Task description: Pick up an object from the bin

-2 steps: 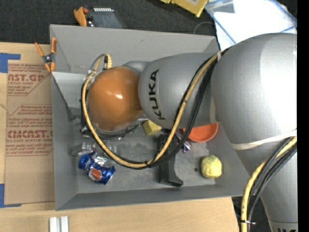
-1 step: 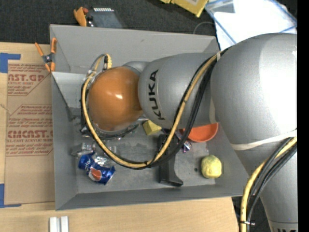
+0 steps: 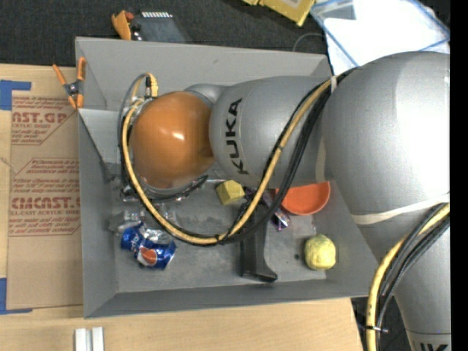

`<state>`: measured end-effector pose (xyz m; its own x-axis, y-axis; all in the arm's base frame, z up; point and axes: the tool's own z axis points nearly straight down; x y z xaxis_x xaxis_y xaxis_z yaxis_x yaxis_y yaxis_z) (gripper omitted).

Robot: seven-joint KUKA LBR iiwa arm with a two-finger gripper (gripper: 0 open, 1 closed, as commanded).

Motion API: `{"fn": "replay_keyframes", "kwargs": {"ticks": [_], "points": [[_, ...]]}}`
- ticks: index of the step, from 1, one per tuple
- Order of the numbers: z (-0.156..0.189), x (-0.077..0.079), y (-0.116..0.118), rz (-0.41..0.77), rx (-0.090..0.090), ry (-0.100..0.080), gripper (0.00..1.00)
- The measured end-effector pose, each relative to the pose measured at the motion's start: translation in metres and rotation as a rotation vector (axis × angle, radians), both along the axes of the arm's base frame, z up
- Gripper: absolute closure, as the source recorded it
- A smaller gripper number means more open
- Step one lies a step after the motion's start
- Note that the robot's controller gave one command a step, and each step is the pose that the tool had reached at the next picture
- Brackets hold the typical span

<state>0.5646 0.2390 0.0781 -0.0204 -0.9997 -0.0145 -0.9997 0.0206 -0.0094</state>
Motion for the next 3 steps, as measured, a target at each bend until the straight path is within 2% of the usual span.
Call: {"fn": "replay_keyframes", "kwargs": {"ticks": [1,2,3], "points": [[-0.005,0.028,0.006,0.02,0.007,-0.007,1.0],[0.066,0.003,-0.002,0.003,0.004,0.002,1.0],[0.102,-0.012,-0.001,0.051,0.009,-0.002,1.0]]}}
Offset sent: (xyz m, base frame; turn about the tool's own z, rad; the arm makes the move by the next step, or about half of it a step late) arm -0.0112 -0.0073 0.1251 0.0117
